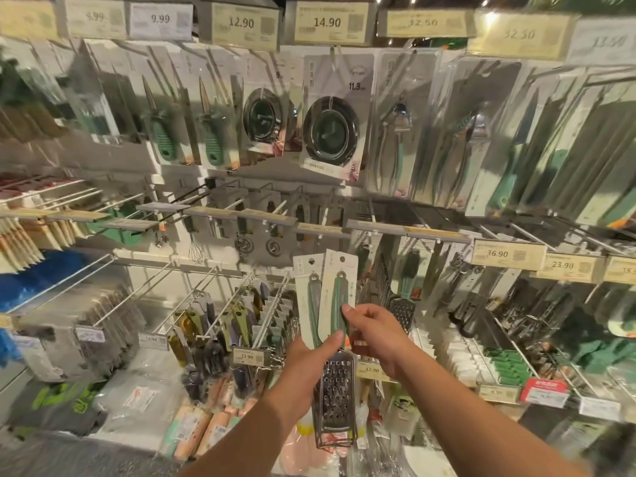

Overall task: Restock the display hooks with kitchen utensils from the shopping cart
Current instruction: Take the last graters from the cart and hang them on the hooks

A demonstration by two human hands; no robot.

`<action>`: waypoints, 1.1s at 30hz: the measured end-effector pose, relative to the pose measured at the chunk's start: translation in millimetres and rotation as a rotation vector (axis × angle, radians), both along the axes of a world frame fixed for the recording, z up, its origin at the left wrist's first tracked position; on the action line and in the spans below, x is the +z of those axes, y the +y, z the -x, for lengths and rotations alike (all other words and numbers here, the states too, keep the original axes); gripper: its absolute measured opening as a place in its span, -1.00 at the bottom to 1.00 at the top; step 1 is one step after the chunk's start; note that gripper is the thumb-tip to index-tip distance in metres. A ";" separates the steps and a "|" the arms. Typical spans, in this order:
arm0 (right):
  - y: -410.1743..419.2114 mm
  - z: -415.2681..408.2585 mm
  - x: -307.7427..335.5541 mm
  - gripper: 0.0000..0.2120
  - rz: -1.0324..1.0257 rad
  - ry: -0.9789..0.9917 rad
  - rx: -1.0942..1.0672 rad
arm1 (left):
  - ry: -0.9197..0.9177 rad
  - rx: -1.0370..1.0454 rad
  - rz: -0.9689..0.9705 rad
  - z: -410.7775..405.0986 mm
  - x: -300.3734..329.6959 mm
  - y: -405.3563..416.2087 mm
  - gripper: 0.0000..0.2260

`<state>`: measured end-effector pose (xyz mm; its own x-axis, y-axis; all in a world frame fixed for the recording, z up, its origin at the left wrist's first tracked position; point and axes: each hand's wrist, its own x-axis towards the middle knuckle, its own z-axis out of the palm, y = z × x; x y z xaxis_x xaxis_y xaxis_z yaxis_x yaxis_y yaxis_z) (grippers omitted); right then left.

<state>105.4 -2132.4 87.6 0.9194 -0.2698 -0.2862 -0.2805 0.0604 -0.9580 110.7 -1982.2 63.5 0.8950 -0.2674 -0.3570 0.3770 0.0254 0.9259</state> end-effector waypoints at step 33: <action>-19.6 7.9 5.1 -0.83 -0.028 -0.183 -0.282 | 0.101 0.115 0.039 -11.9 9.0 -12.6 -0.45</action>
